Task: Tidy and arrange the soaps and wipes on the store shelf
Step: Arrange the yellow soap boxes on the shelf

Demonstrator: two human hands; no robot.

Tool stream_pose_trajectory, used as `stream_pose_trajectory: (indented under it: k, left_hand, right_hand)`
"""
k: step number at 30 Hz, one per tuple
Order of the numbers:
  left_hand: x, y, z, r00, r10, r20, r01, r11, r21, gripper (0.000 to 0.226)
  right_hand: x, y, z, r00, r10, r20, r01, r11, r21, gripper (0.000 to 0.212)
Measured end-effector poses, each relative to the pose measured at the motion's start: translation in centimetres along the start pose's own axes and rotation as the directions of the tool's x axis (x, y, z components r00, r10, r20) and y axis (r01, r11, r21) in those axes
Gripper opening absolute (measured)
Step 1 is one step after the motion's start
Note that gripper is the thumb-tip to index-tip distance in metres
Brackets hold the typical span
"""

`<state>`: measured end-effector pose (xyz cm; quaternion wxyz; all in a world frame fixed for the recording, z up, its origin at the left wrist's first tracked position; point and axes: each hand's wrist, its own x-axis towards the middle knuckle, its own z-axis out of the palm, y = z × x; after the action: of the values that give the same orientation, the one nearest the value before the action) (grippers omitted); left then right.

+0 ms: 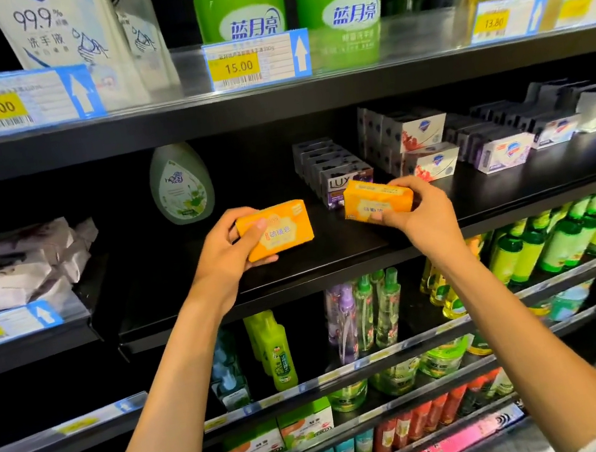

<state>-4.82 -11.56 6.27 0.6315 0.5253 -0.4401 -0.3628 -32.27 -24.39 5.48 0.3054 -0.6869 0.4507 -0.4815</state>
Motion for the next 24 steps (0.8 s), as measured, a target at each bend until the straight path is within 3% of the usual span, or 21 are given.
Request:
stream_pose_trajectory:
  k: [7, 11, 14, 24]
  left_hand:
    - [-0.4, 0.4, 0.5, 0.999, 0.012, 0.048, -0.012, 1.000, 0.011, 0.028]
    - [-1.1, 0.9, 2.8, 0.997, 0.072, 0.016, -0.072, 0.997, 0.005, 0.018]
    - [-2.5, 0.9, 6.0, 0.992, 0.086, 0.091, -0.083, 0.996, -0.042, 0.017]
    - [-9.5, -6.8, 21.7, 0.906, -0.181, 0.381, 0.254, 0.955, -0.150, 0.033]
  right_hand:
    - [-4.3, -0.2, -2.5, 0.995, 0.099, -0.019, -0.087, 0.934, 0.346, 0.041]
    - [-7.8, 0.8, -5.0, 0.988, 0.149, -0.038, -0.108, 0.847, 0.520, 0.047]
    - [-10.4, 1.9, -7.4, 0.978, 0.205, -0.044, -0.140, 0.795, 0.590, 0.044]
    - [-18.7, 8.1, -19.0, 0.884, 0.409, -0.225, -0.214, 0.784, 0.583, 0.042]
